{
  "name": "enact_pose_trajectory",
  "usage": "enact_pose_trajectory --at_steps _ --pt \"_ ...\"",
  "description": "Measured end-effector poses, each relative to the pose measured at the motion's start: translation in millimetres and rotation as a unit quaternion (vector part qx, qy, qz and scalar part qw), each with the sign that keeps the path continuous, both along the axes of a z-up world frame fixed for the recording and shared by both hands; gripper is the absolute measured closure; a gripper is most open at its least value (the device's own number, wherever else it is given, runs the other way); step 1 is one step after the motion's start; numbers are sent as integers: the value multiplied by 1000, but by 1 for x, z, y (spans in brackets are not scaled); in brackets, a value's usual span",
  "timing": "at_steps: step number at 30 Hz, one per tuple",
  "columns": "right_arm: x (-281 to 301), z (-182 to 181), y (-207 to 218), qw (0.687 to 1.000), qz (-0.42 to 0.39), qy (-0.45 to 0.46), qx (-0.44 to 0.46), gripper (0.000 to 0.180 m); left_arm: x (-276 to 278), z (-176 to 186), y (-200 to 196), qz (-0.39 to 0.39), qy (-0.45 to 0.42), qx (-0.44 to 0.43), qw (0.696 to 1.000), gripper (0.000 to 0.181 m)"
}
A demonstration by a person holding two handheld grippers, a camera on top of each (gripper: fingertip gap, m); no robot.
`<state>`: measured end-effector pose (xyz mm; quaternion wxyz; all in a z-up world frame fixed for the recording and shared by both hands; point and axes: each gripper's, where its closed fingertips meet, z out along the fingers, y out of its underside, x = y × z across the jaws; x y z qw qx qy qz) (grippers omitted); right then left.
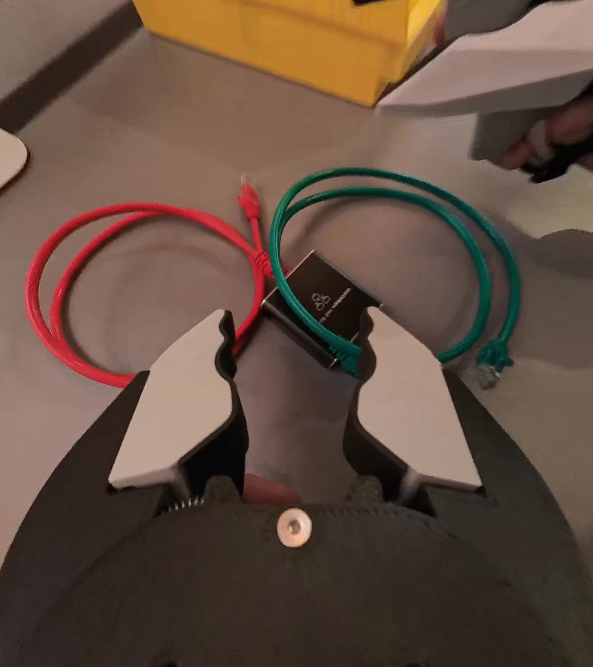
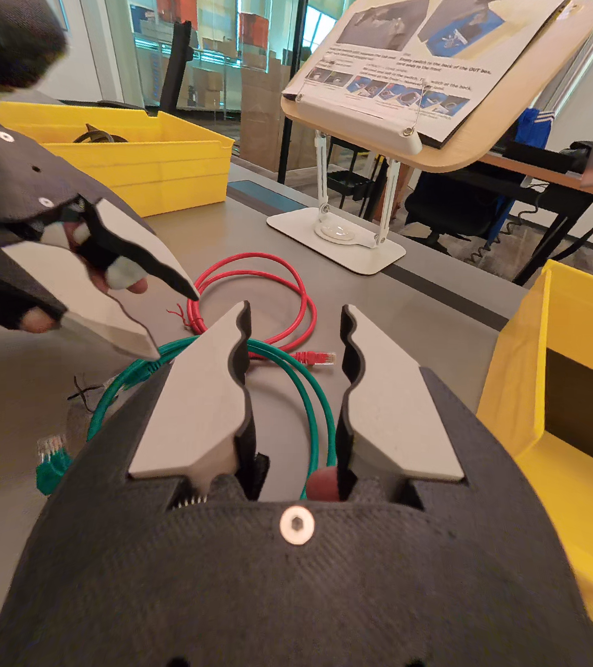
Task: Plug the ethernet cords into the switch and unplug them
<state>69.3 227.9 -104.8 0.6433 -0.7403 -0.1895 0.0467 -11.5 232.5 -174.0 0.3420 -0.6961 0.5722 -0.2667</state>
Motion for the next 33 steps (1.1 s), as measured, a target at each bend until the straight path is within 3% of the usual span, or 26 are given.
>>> enact_pose_trajectory --at_steps 4,7,10,15,23,26,28,30,31,33 --pt "-3 -2 0 1000 6 -4 -3 132 3 -27 -3 2 70 -46 996 130" --pt "-4 -3 -1 1000 9 -9 -2 132 7 -27 -6 8 61 -74 995 149" --pt "-2 -2 0 1000 9 -7 -2 132 4 -24 1 9 59 -40 997 167" --pt "3 -1 0 1000 5 -8 -2 132 4 -20 0 -5 47 -14 999 173" --pt "-2 -6 -2 999 26 -27 -15 131 -2 3 8 0 9 11 1000 175" --pt "-7 -24 -5 996 49 -48 -65 130 -6 6 7 -4 10 6 1000 173" --pt "-7 -45 -9 988 66 -70 -120 130 -8 -2 8 0 31 4 1000 166" --pt "0 -67 -14 978 68 -100 -172 140 -9 -11 5 -3 50 -10 999 137" --pt "3 -73 -15 975 63 -107 -185 143 -8 -14 3 -3 55 -17 998 130" --pt "2 -83 -19 968 72 -94 -219 144 -9 -24 -3 -14 76 -32 997 132"
